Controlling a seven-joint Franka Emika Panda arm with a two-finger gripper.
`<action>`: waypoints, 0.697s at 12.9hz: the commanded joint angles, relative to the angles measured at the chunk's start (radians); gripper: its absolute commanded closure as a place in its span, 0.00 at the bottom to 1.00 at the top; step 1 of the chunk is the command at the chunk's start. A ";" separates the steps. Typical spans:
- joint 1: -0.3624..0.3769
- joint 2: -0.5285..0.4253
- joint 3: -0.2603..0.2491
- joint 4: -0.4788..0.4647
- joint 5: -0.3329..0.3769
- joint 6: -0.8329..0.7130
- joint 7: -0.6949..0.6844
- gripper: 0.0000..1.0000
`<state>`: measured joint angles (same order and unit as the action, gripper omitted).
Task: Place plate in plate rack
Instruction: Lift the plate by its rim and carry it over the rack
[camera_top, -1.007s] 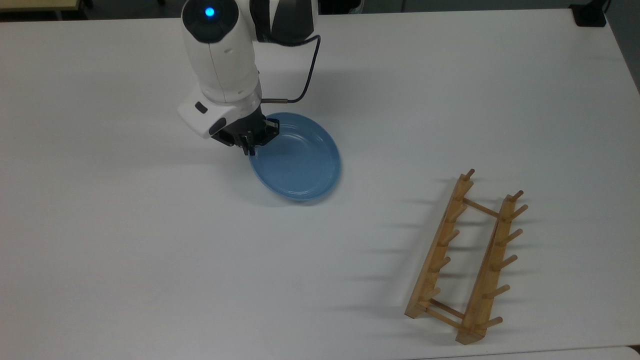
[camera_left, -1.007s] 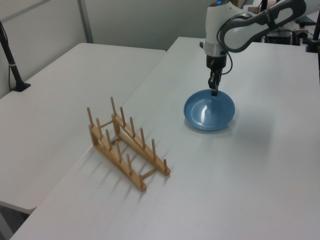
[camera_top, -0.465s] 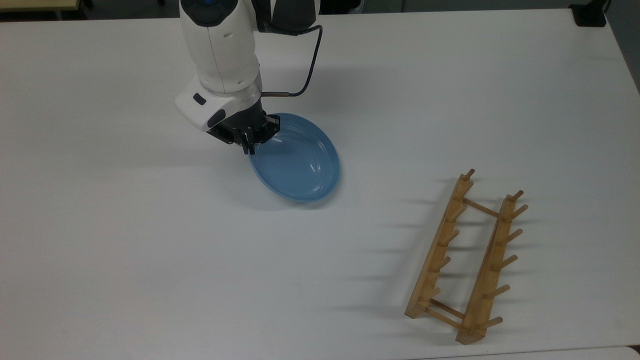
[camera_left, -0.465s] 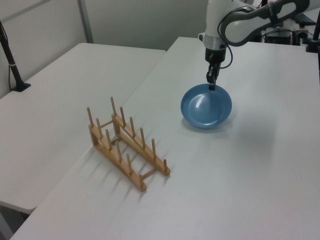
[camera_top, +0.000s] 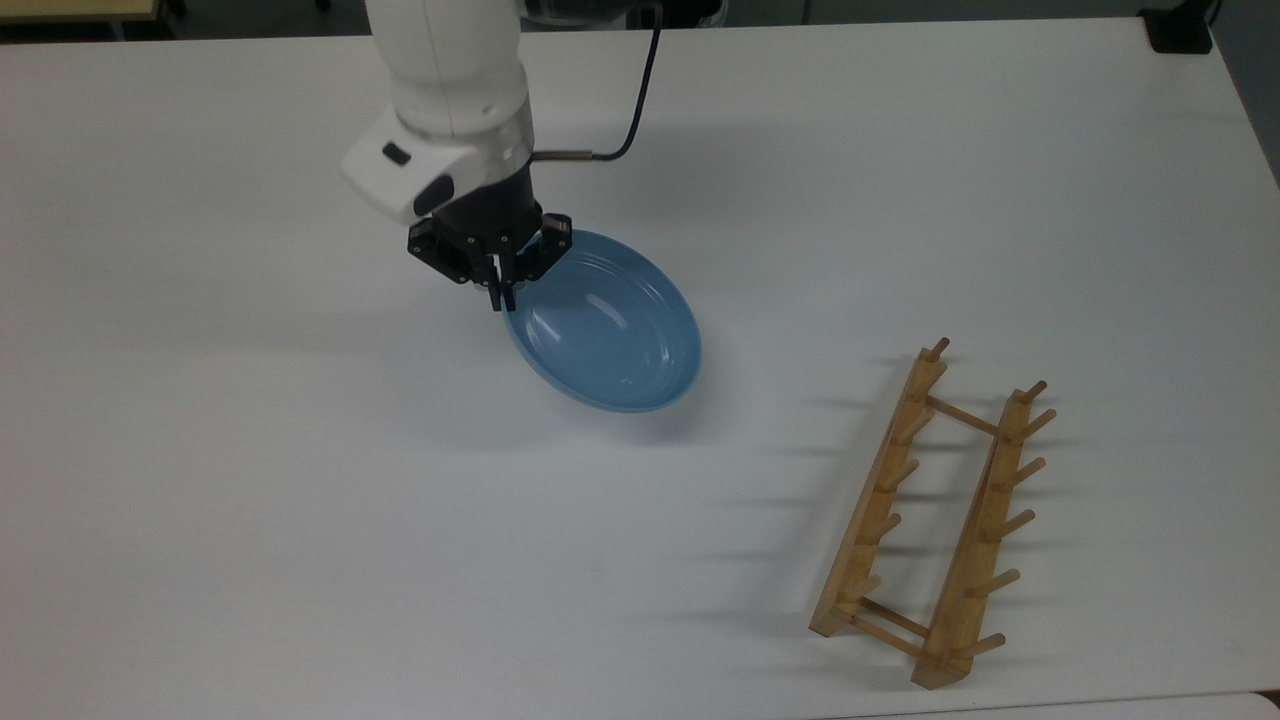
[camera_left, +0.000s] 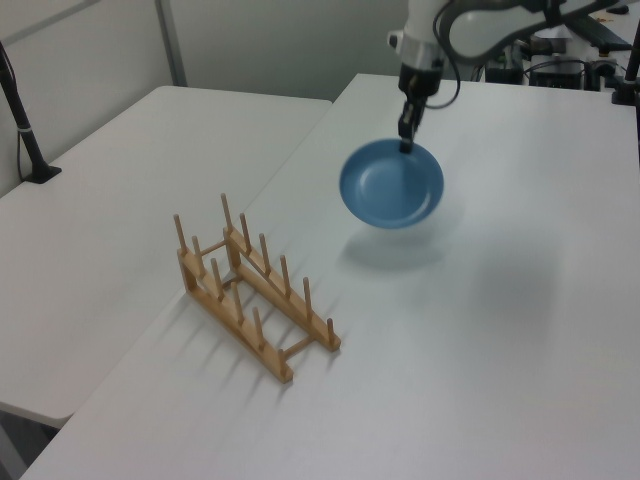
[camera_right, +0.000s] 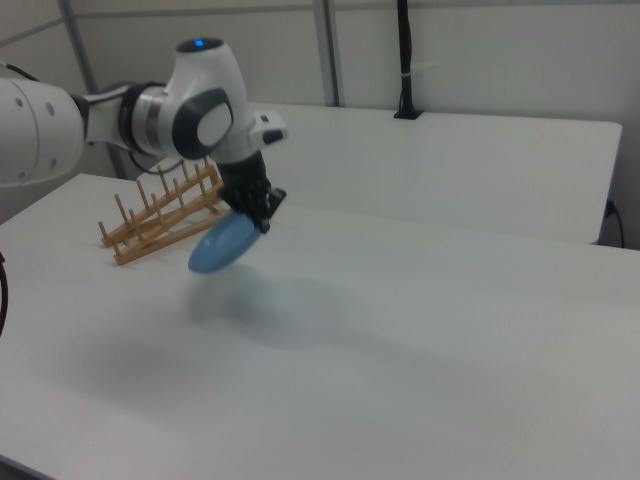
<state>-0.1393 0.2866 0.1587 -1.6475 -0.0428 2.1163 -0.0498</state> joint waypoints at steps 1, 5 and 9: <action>0.007 -0.012 0.030 0.072 -0.006 0.007 0.001 1.00; 0.009 -0.010 0.140 0.112 -0.146 0.209 0.001 1.00; 0.010 0.014 0.219 0.115 -0.426 0.433 -0.021 1.00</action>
<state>-0.1287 0.2818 0.3454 -1.5403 -0.3241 2.4123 -0.0521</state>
